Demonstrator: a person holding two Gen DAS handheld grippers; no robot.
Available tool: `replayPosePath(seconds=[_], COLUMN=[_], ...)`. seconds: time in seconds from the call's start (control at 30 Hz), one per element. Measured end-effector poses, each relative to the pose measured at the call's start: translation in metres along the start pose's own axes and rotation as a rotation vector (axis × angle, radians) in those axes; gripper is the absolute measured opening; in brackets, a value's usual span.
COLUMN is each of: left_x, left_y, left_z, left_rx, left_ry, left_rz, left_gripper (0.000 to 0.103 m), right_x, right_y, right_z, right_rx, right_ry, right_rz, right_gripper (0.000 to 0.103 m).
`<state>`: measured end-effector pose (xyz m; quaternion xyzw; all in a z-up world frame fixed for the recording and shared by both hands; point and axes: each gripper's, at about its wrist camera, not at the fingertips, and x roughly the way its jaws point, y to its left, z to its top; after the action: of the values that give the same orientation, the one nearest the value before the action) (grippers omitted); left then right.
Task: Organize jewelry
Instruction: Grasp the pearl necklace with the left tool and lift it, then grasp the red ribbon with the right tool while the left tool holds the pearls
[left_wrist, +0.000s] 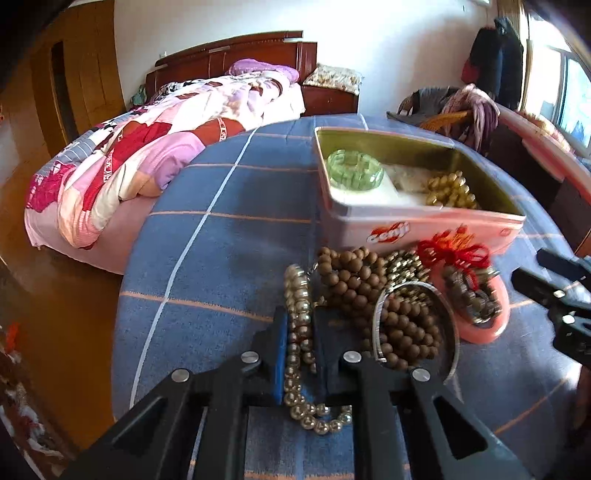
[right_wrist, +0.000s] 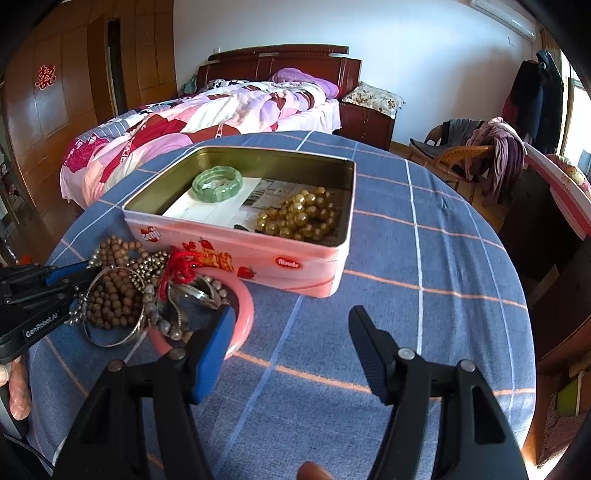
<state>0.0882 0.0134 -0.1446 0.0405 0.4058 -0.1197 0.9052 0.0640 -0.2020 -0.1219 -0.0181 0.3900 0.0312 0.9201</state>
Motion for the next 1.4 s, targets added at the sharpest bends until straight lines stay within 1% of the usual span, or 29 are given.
replayPosePath(seconds=[0.03,0.1,0.3,0.37,0.43,0.5,0.63,0.7,0.83,0.87,0.9,0.93,0.97,1.0,1.07,1.2,1.4], left_x=[-0.006,-0.016,-0.044,-0.05,-0.052,-0.054,-0.055,-0.054,-0.053,-0.052,-0.051,-0.051,-0.051,-0.051,-0.053,-0.059,-0.065], left_y=[0.001,0.004,0.001,-0.002,-0.005,-0.007,-0.008,-0.008,-0.007,-0.007,-0.007,-0.006,-0.006,-0.006,-0.005,-0.006,-0.008], left_z=[0.002,0.006,0.02,0.024,0.028,0.03,0.034,0.033,0.033,0.032,0.031,0.031,0.03,0.03,0.031,0.031,0.033], left_rx=[-0.006,-0.014,0.006,0.014,0.023,0.025,0.023,0.022,0.019,0.019,0.018,0.017,0.015,0.013,0.01,0.007,0.008], left_ry=[-0.019,-0.045,-0.128,-0.147,-0.158,-0.169,-0.174,-0.174,-0.166,-0.165,-0.163,-0.161,-0.161,-0.163,-0.167,-0.183,-0.197], left_rz=[-0.017,-0.022,0.011,0.012,0.005,-0.002,-0.015,-0.015,-0.018,-0.02,-0.02,-0.022,-0.022,-0.023,-0.023,-0.029,-0.037], left_gripper=[0.012,0.012,0.012,0.012,0.012,0.012,0.012,0.012,0.012,0.012,0.012,0.012,0.012,0.012,0.012,0.012,0.012], right_x=[0.0,-0.001,-0.004,-0.005,-0.008,-0.009,-0.007,-0.003,0.008,0.012,0.014,0.017,0.018,0.017,0.01,-0.002,-0.021], right_y=[-0.001,-0.003,0.001,0.005,0.009,0.013,0.024,0.031,0.043,0.047,0.048,0.05,0.05,0.051,0.052,0.049,0.04], right_z=[0.0,-0.001,0.001,0.004,0.009,0.015,0.028,0.032,0.032,0.031,0.03,0.029,0.028,0.027,0.025,0.025,0.031], right_rx=[0.006,0.015,-0.003,-0.015,-0.025,-0.031,-0.048,-0.064,-0.101,-0.115,-0.12,-0.126,-0.128,-0.132,-0.144,-0.141,-0.124], right_ry=[0.0,0.0,-0.013,-0.02,-0.03,-0.041,-0.052,-0.047,-0.024,-0.01,0.0,0.02,0.031,0.028,0.008,-0.016,-0.063], right_rz=[0.003,0.007,0.024,0.04,0.057,0.077,0.132,0.145,0.168,0.171,0.174,0.181,0.197,0.199,0.191,0.193,0.186], right_gripper=[0.067,0.067,0.067,0.064,0.063,0.059,0.058,0.054,0.052,0.048,0.039,0.032,0.023,0.014,0.008,0.005,0.003])
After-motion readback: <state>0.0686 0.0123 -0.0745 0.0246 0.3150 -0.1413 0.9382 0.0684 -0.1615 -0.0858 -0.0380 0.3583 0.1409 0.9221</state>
